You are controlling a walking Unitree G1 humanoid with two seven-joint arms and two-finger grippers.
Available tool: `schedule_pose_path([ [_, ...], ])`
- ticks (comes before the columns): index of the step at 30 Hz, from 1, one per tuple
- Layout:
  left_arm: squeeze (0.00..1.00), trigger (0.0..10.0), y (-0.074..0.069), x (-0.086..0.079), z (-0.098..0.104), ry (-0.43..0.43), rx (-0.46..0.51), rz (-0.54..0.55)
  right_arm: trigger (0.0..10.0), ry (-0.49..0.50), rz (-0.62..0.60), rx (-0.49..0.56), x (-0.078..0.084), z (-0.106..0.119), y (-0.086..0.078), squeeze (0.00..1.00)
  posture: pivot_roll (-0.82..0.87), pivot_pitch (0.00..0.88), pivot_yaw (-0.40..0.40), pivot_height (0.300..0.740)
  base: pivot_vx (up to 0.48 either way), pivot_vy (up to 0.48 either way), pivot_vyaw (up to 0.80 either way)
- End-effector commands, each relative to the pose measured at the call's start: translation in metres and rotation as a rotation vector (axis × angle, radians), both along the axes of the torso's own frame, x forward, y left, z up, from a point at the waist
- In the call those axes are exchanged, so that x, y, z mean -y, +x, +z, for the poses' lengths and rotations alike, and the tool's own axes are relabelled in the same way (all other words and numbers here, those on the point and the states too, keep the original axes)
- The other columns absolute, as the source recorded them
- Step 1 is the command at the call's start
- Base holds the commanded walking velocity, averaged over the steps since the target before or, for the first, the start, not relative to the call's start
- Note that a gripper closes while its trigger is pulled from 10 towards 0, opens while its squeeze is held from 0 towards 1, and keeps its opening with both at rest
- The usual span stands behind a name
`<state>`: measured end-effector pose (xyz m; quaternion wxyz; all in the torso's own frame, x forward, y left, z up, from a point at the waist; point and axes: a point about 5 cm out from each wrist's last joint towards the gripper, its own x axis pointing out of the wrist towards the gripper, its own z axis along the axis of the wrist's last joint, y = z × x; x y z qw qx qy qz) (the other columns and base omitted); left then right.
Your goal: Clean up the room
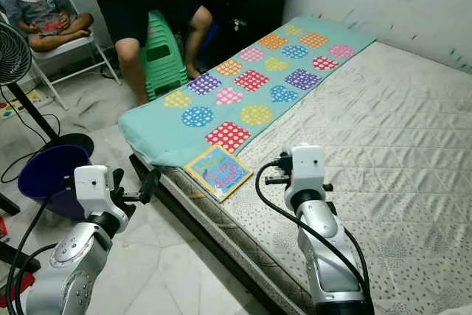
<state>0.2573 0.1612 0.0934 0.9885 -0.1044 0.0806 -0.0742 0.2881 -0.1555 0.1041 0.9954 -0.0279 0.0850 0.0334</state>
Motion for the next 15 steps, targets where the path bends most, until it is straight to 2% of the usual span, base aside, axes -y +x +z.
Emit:
schedule_pose_path([
  [1, 0.0, 10.0, 0.0024, -0.0034, -0.0002, 0.019, 0.004, 0.015, 10.0, -0.031, 0.007, 0.009, -0.0009, -0.002, 0.0, 0.0, -0.17, 0.0, 0.03, 0.74, 0.0, 0.0, 0.0],
  [11, 0.0, 10.0, 0.0044, -0.0066, -0.0008, 0.022, 0.006, 0.027, 10.0, -0.046, 0.031, 0.022, -0.002, -0.0053, -0.0009, 0.0, -0.17, 0.0, 0.033, 0.74, 0.0, 0.0, 0.0],
  [15, 0.0, 10.0, 0.0048, -0.0067, -0.0016, 0.015, 0.003, 0.029, 10.0, -0.003, 0.016, 0.028, -0.0005, -0.005, -0.0014, 0.0, -0.17, 0.0, 0.033, 0.74, 0.0, 0.0, 0.0],
])
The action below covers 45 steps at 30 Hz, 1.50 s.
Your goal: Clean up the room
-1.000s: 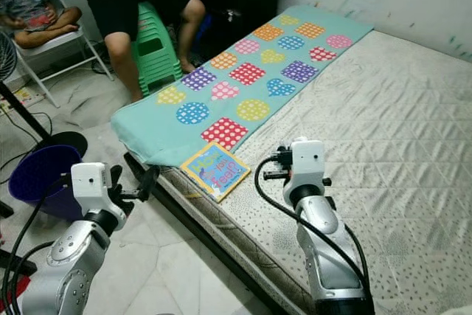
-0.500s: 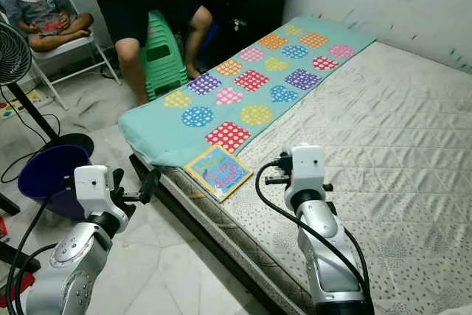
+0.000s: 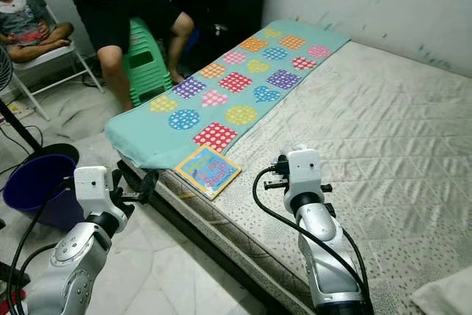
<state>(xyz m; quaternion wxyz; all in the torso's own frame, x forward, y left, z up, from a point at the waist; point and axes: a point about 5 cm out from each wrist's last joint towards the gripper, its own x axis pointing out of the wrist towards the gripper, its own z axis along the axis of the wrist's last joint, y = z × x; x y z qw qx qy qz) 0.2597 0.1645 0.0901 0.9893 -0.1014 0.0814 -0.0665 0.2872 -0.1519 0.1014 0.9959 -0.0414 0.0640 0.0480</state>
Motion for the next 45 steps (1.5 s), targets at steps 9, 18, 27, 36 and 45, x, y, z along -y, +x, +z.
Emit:
schedule_pose_path([
  [9, 0.0, 10.0, 0.0029, -0.003, 0.0007, -0.002, -0.004, 0.017, 10.0, 0.034, -0.022, -0.036, 0.0047, -0.0041, -0.0003, 0.0, -0.18, 0.0, 0.032, 0.74, 0.0, 0.028, 0.0],
  [18, 0.0, 10.0, 0.003, -0.0021, 0.0009, 0.0, -0.002, 0.012, 10.0, 0.031, -0.014, -0.031, 0.0049, -0.0027, -0.0002, 0.0, -0.18, 0.0, 0.03, 0.74, 0.0, 0.263, -0.62],
  [27, 0.0, 10.0, 0.0023, -0.0021, 0.0023, 0.003, 0.012, 0.0, 10.0, 0.031, -0.011, -0.025, 0.0045, -0.0034, -0.0015, 0.0, -0.18, 0.0, 0.034, 0.74, 0.0, 0.0, -0.38],
  [36, 0.0, 10.0, -0.0002, 0.0002, 0.0052, -0.03, 0.038, -0.048, 10.0, 0.02, 0.0, -0.024, 0.0039, -0.0041, -0.0026, 0.0, -0.17, 0.0, 0.033, 0.74, 0.062, 0.0, -0.19],
  [45, 0.0, 10.0, -0.0007, 0.0004, 0.0049, -0.032, 0.039, -0.052, 10.0, 0.02, 0.005, -0.021, 0.0041, -0.0044, -0.0029, 0.0, -0.17, 0.0, 0.03, 0.74, 0.295, 0.0, -0.28],
])
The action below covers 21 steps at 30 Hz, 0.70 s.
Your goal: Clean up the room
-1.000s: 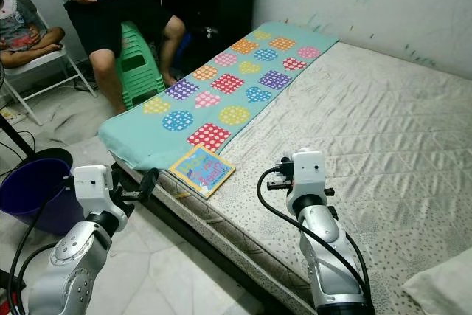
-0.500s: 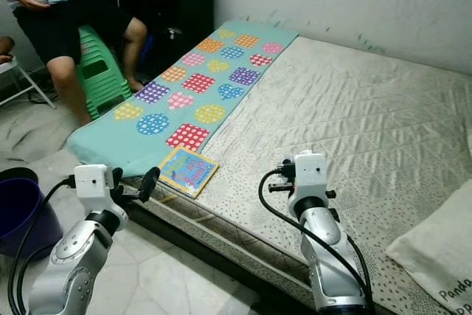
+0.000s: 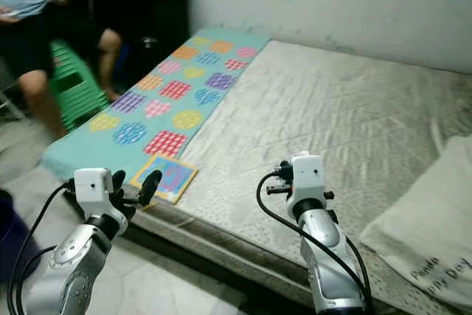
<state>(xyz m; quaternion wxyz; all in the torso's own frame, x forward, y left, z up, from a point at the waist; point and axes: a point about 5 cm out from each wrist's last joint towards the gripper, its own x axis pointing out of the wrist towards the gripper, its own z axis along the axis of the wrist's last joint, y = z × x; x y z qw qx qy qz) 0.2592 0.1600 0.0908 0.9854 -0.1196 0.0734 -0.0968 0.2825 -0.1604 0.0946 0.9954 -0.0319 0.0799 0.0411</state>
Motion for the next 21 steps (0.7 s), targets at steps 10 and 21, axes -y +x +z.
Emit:
schedule_pose_path([
  [10, 0.0, 10.0, -0.0015, -0.0039, 0.0035, 0.003, 0.014, 0.001, 10.0, -0.008, 0.025, 0.008, -0.0041, 0.0018, 0.0021, 0.0, -0.17, 0.0, 0.025, 0.74, 0.315, 0.0, 0.0],
  [21, 0.0, 10.0, -0.0019, -0.0054, 0.0028, 0.013, 0.011, 0.011, 10.0, -0.015, 0.027, 0.011, -0.0041, 0.0013, 0.0035, 0.0, -0.17, 0.0, 0.023, 0.74, 0.319, 0.0, -0.56],
])
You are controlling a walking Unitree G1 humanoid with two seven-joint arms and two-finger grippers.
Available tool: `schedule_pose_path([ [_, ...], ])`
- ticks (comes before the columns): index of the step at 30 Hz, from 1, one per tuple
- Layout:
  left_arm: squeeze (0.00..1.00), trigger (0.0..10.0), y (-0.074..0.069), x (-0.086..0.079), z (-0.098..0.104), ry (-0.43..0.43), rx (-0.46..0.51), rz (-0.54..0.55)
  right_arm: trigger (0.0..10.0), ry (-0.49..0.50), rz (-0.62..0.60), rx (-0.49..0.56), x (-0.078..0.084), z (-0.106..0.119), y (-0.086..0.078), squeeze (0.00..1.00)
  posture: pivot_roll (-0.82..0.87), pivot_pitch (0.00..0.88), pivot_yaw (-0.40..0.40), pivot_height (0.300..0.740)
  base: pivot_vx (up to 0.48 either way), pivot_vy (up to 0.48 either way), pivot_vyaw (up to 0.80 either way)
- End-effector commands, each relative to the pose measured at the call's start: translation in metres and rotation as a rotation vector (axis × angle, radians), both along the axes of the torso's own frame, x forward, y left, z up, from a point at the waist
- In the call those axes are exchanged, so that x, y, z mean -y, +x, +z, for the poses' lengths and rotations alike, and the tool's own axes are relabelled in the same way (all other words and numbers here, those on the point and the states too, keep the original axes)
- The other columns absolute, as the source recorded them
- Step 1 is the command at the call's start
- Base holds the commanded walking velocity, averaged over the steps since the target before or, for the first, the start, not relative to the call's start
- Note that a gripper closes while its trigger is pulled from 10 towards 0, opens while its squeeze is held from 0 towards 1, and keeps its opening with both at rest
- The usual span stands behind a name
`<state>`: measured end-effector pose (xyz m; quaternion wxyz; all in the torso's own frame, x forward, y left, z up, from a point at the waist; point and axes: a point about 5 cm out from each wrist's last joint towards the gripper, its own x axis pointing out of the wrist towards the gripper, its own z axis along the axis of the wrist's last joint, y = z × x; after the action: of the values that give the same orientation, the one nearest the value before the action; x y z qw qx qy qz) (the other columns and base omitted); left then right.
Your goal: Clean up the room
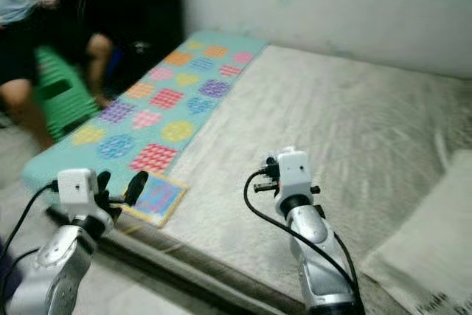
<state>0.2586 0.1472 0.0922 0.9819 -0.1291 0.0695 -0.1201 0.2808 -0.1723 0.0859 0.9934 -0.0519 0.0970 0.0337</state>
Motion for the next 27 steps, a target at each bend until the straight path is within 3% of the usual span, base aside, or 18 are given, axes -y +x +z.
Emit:
schedule_pose_path([
  [1, 0.0, 10.0, -0.0011, -0.0191, 0.0001, 0.045, -0.009, 0.064, 10.0, 0.028, 0.04, 0.043, -0.0161, 0.0099, 0.0053, 0.0, -0.17, 0.0, 0.023, 0.74, 0.0, 0.0, 0.0],
  [16, 0.0, 10.0, 0.0027, -0.0227, -0.0044, 0.045, -0.045, 0.119, 10.0, 0.026, 0.037, 0.043, -0.0152, 0.0081, 0.008, 0.0, -0.17, 0.0, 0.025, 0.74, 0.0, 0.0, 0.0],
  [21, 0.0, 10.0, 0.0042, -0.0217, -0.0039, 0.041, -0.039, 0.114, 10.0, 0.024, 0.04, 0.052, -0.0161, 0.0101, 0.0108, 0.0, -0.18, 0.0, 0.028, 0.74, 0.0, 0.44, -0.48],
  [27, 0.0, 10.0, 0.0054, -0.0191, -0.0044, 0.027, -0.042, 0.112, 10.0, 0.016, 0.043, 0.052, -0.0133, 0.0096, 0.0098, 0.0, -0.18, 0.0, 0.022, 0.74, 0.0, 0.48, 0.0],
])
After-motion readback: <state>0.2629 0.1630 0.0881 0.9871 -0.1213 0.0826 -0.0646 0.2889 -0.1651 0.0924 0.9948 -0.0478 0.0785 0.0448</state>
